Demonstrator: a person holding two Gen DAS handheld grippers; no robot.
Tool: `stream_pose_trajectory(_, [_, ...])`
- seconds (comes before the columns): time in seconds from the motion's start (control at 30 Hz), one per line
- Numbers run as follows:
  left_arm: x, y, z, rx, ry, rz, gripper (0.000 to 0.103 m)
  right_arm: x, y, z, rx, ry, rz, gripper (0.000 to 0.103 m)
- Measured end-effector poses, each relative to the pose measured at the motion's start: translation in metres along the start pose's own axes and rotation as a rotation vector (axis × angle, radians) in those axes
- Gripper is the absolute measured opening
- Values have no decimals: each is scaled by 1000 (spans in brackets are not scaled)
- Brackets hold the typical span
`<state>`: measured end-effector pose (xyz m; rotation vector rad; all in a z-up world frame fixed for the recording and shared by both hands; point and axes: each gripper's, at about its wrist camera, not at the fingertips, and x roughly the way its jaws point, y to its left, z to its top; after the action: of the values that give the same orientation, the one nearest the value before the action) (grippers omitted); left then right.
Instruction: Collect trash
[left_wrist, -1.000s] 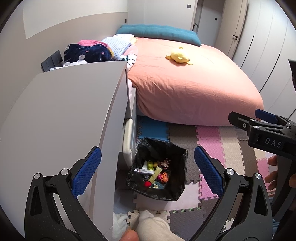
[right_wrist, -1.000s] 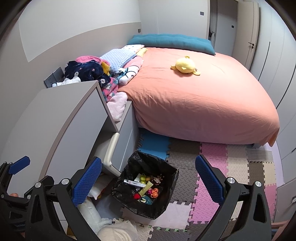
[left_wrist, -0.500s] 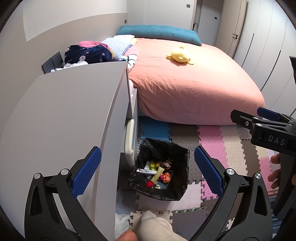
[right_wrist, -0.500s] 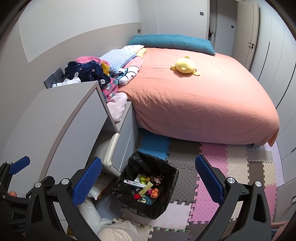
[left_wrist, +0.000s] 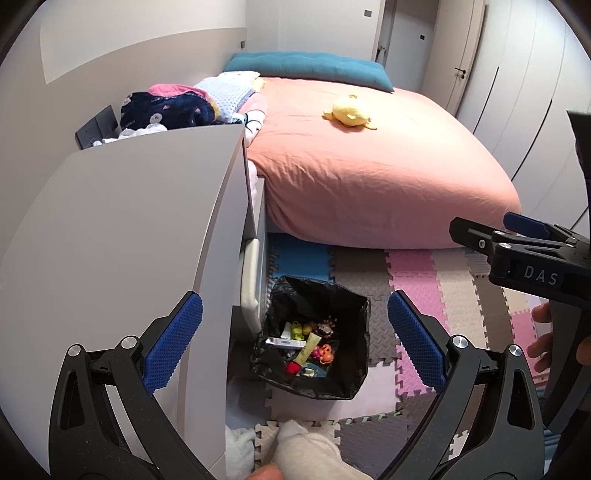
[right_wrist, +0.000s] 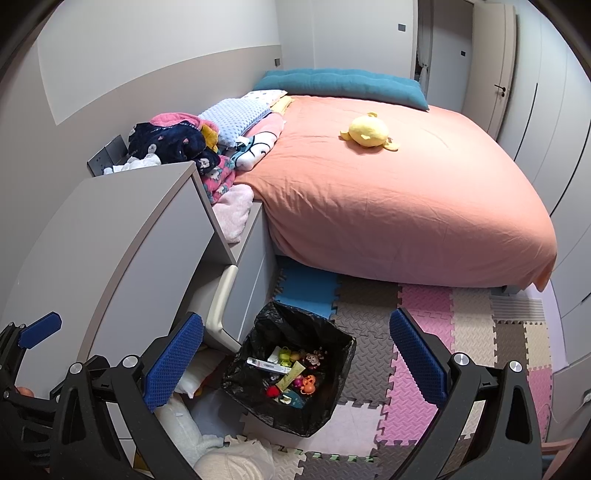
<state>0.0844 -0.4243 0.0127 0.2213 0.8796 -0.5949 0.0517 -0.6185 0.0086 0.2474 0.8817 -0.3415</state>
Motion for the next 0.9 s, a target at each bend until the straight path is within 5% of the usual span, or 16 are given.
stream_pose_trajectory(0.9, [2,-7,2,21,-9,28,97,-2,-5,3,-4,1,-4,101])
